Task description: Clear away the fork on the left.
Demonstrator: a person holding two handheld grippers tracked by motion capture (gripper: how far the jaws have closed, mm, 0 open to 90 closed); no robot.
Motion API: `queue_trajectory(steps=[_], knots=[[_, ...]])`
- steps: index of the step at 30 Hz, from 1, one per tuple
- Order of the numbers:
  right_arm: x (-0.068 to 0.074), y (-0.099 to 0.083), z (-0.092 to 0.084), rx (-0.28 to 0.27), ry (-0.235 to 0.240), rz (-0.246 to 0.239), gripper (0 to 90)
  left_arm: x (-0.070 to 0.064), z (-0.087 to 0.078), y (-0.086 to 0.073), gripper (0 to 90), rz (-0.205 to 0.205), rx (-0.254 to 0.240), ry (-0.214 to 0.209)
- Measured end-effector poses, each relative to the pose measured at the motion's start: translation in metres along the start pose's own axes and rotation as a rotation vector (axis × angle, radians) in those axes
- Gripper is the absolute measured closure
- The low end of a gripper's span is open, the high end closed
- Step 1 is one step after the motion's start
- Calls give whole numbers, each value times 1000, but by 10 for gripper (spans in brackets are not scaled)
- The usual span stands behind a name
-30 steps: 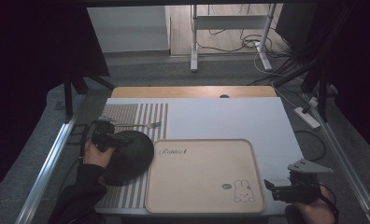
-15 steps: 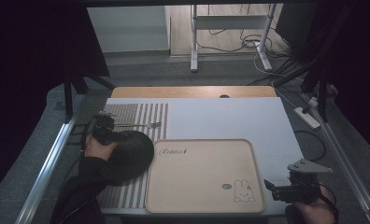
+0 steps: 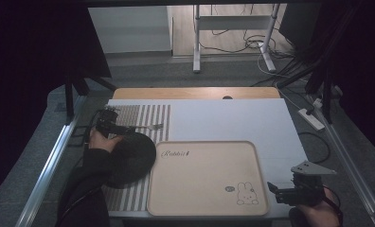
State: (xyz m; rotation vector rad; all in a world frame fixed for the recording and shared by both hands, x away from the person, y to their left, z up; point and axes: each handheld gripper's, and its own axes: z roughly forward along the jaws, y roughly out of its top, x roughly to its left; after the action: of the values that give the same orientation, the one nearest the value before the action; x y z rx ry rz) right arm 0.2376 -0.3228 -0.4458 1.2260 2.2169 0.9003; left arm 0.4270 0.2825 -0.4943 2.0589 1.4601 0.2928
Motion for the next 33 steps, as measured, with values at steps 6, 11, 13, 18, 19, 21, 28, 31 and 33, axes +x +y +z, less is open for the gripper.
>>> queue_trajectory(steps=[6, 11, 13, 18, 19, 21, 28, 31, 33], knots=[[0, 0, 0, 0, 3, 0, 0, 7, 6, 4, 22, -7, 19, 14], [0, 0, 0, 1, 3, -3, 0, 16, 6, 8, 308, -17, 12, 15], [0, 0, 0, 1, 3, -3, 0, 20, 9, 10, 501, -11, 24, 34], [0, 0, 0, 2, 6, -5, 0, 29, 17, 11, 888, -24, 52, 86], [0, 0, 1, 2, 6, -5, 0, 29, 17, 11, 889, -24, 52, 86], [0, 0, 1, 3, 7, -6, 0, 33, 24, 13, 891, -22, 66, 101], [0, 0, 1, 3, 11, -7, 0, 36, 42, 17, 891, -2, 109, 153], [0, 0, 1, 4, 10, -10, 0, 36, 44, 15, 891, 4, 116, 160], [1, 0, 0, 4, 9, -10, 0, 37, 41, 13, 891, -1, 131, 141]])
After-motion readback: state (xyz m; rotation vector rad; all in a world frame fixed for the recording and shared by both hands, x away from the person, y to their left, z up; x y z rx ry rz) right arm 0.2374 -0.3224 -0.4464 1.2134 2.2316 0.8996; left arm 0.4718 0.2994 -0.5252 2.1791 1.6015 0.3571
